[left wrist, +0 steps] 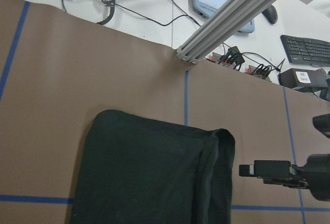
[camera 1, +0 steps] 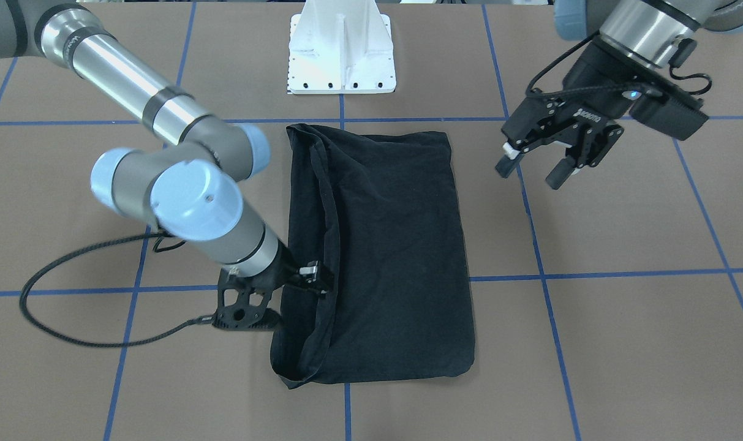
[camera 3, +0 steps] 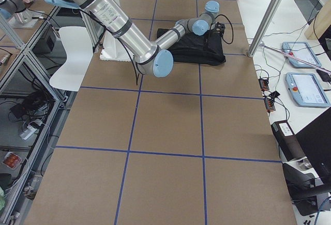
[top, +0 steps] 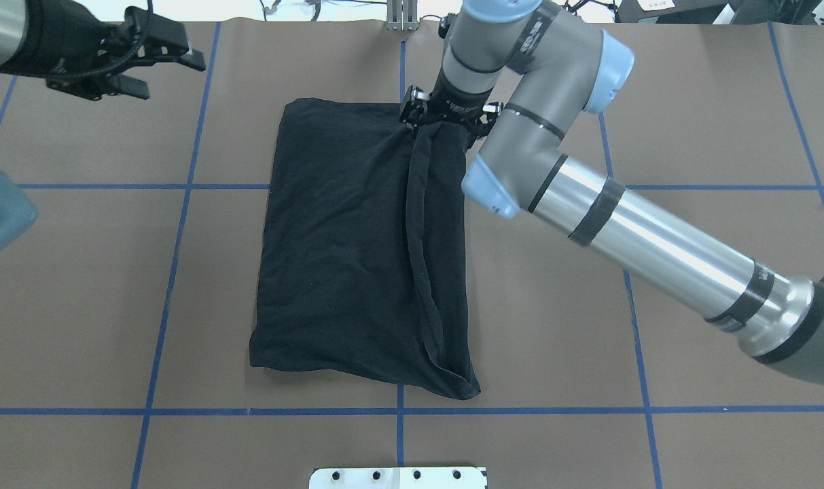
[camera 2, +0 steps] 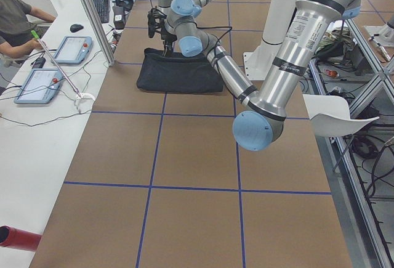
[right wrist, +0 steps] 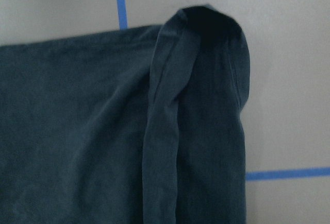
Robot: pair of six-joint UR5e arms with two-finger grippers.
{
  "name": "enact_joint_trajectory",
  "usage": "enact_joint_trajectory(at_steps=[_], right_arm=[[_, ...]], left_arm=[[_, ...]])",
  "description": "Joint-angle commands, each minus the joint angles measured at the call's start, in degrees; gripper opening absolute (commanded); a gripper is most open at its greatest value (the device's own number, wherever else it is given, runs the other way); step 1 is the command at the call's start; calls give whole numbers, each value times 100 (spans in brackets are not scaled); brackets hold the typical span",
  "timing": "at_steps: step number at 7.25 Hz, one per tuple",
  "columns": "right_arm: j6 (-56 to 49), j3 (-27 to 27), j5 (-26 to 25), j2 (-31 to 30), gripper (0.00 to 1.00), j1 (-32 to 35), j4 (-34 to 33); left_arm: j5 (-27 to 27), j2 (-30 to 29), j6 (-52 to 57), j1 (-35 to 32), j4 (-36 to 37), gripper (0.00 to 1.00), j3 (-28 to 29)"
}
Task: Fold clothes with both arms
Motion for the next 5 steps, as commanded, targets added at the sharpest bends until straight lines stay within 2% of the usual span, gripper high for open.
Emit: enact_joint_trajectory(at_steps=[1, 2, 5], right_arm=[[-4, 575, -1022, -29, 98, -850, -1124], [-109, 541, -1419, -55, 98, -1132, -1448], [-416, 400, -1572, -205, 98, -1301, -1513]], left_arm=[[-13, 208, 0, 16, 355, 100, -218], [-187, 207, 0, 16, 366, 100, -175], [-250, 207, -9, 25, 366, 100, -148]])
